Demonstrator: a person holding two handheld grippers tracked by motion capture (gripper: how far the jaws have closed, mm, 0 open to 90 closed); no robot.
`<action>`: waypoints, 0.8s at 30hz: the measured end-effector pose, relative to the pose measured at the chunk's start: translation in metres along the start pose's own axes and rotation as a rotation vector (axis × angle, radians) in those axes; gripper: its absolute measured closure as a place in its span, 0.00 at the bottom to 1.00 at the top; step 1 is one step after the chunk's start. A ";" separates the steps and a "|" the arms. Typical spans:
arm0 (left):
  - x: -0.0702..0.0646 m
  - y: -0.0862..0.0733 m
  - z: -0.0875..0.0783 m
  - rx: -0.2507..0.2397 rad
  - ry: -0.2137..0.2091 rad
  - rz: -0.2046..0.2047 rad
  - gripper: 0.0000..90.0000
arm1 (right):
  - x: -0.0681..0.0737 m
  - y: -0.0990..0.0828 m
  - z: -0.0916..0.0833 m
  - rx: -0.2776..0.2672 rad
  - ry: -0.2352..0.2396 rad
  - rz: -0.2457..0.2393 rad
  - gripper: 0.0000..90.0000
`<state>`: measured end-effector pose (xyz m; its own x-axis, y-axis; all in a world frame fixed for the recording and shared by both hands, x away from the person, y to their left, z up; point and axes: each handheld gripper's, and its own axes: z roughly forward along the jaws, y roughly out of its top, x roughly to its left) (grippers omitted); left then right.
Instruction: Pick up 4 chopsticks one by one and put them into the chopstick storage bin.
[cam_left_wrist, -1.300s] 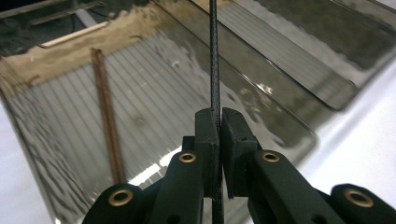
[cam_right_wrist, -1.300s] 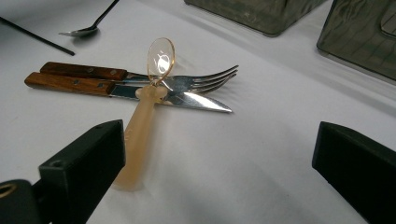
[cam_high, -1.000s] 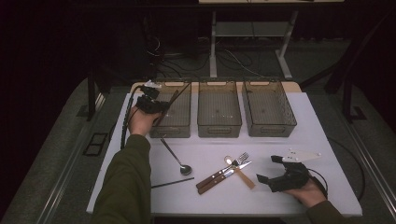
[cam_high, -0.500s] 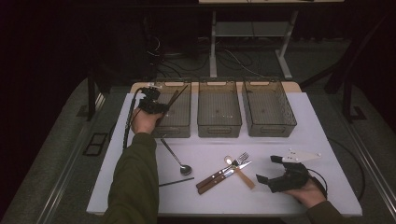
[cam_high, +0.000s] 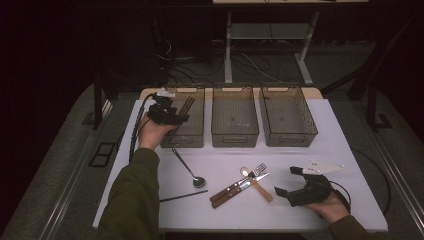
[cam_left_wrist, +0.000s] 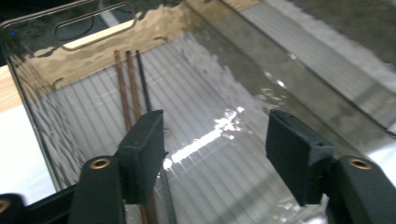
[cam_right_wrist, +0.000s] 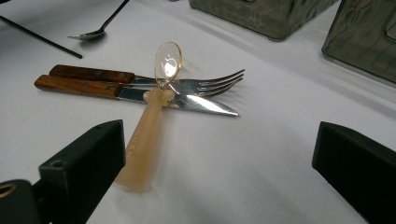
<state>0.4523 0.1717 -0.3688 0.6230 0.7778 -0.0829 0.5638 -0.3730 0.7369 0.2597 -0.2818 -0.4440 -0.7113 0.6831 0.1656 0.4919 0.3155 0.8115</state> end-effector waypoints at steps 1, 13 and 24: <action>-0.001 -0.002 -0.001 0.010 -0.021 0.007 0.32 | 0.000 0.000 0.000 -0.001 0.000 0.000 0.03; -0.023 -0.036 -0.028 -0.035 -0.071 0.063 0.16 | -0.001 0.000 -0.001 -0.001 0.001 0.004 0.03; -0.049 -0.070 -0.048 -0.100 -0.137 0.083 0.01 | -0.001 0.000 0.000 0.002 -0.002 0.005 0.03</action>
<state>0.3561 0.1846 -0.3843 0.7371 0.6676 -0.1048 0.4550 -0.3756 0.8074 0.2605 -0.2828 -0.4442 -0.7077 0.6862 0.1683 0.4966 0.3136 0.8094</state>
